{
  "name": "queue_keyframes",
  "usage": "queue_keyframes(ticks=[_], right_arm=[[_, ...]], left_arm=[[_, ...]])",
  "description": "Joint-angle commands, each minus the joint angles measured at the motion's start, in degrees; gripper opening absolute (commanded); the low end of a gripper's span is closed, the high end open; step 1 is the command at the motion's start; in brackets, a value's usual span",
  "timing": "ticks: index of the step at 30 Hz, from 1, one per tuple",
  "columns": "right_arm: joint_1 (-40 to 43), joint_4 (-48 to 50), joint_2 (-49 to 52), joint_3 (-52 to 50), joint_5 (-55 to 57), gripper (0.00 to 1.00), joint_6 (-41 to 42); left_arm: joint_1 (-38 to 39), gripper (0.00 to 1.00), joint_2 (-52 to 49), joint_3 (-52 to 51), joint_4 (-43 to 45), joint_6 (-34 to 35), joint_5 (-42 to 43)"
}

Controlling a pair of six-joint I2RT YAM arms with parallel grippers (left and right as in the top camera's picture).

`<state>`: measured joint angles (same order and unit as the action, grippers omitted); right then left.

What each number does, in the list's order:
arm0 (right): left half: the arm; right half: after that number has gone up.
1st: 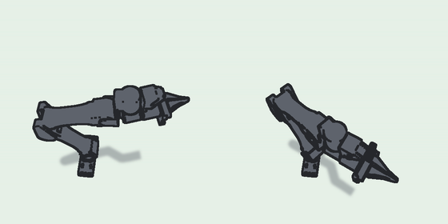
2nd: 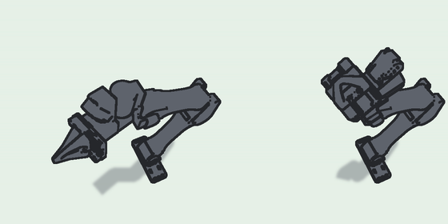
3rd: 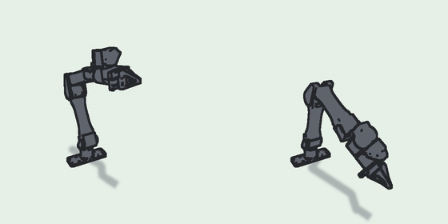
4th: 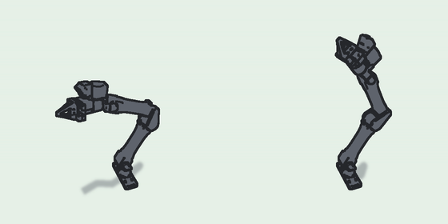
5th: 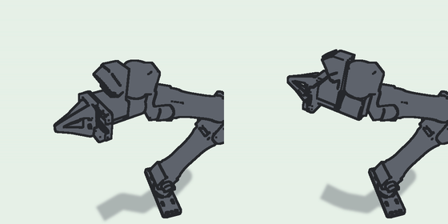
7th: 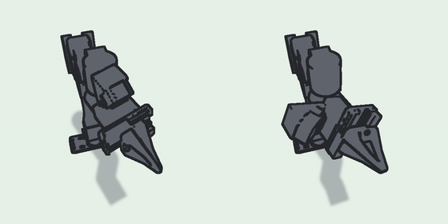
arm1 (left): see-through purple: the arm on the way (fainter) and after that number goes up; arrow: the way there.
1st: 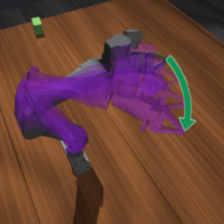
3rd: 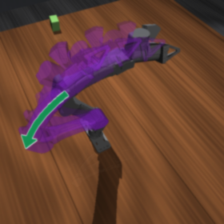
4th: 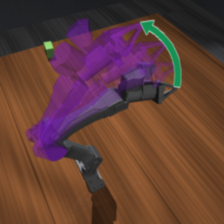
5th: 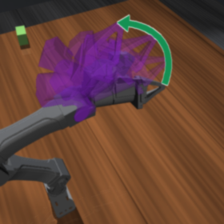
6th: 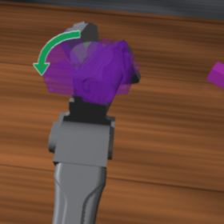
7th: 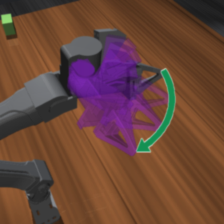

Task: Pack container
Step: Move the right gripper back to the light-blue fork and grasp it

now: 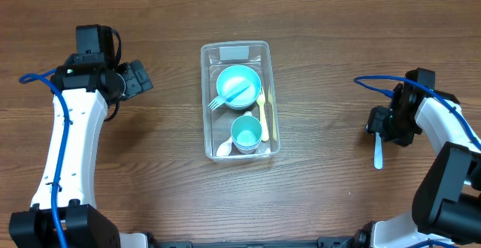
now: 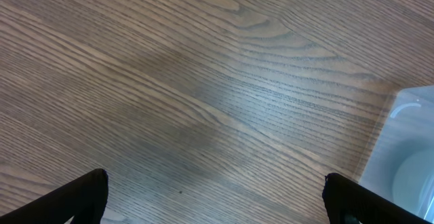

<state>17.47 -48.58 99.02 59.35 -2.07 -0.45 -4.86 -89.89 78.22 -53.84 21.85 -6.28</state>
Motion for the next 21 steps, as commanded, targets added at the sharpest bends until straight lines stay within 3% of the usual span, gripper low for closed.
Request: queue_keyframes(ticks=[1, 6, 11, 21], right_arm=[[-0.4, 1.7, 0.0, -0.4, 2.1, 0.62, -3.2], [-0.4, 6.9, 0.0, -4.0, 2.0, 0.62, -5.7], [-0.4, 7.5, 0.1, -4.8, 2.0, 0.42, -6.5], [-0.4, 10.3, 0.1, -8.6, 1.9, 0.34, -5.3]], left_arm=[[0.0, 1.0, 1.4, 1.0, 0.1, -1.3, -0.3], [0.0, 1.0, 1.4, 1.0, 0.1, -1.3, -0.3], [0.0, 1.0, 1.4, 1.0, 0.1, -1.3, -0.3], [0.0, 1.0, 1.4, 1.0, 0.1, -1.3, -0.3]])
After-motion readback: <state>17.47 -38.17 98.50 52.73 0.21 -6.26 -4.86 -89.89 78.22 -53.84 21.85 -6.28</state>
